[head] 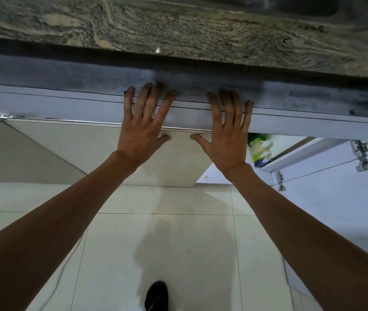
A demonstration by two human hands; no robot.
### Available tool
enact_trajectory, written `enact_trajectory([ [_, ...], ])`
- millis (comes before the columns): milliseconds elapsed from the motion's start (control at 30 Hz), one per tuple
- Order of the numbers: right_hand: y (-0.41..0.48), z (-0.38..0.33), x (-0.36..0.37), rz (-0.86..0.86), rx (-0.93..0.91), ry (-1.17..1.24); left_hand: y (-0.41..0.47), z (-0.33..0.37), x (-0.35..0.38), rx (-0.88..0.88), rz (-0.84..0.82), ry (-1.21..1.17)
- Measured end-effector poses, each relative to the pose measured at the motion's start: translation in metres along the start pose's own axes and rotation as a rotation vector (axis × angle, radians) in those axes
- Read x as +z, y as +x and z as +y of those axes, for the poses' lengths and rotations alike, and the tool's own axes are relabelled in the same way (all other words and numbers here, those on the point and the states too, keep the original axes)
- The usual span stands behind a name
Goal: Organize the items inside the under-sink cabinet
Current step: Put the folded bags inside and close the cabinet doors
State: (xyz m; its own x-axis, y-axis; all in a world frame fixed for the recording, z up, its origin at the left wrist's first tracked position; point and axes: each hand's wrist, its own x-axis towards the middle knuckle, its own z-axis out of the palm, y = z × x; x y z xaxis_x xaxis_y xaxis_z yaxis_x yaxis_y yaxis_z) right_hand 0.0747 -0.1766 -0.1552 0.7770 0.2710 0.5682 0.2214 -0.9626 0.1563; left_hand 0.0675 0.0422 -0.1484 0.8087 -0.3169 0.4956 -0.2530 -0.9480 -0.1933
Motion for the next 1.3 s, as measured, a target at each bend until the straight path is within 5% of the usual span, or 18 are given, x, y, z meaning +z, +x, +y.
enact_trajectory([
  [367, -0.046, 0.096, -0.061, -0.462, -0.335, 0.262, -0.023, 0.135, -0.040, -0.427, -0.218, -0.328],
  [533, -0.116, 0.229, -0.099, -0.787, -0.568, 0.075, -0.065, 0.290, -0.058, -0.584, -0.344, -0.727],
  [667, -0.165, 0.333, -0.135, -1.000, -0.586, -0.131, -0.074, 0.433, -0.091, -0.672, -0.507, -0.950],
  [1000, -0.234, 0.457, -0.190, -1.288, -0.624, -0.313, -0.081, 0.674, -0.168, -0.739, -1.031, -1.351],
  [1133, -0.255, 0.474, -0.193, -1.432, -0.634, -0.365, -0.085, 0.727, -0.185, -0.725, -1.104, -1.450],
  [1300, -0.258, 0.483, -0.188, -1.385, -0.702, -0.375, -0.087, 0.753, -0.190, -0.776, -1.067, -1.477],
])
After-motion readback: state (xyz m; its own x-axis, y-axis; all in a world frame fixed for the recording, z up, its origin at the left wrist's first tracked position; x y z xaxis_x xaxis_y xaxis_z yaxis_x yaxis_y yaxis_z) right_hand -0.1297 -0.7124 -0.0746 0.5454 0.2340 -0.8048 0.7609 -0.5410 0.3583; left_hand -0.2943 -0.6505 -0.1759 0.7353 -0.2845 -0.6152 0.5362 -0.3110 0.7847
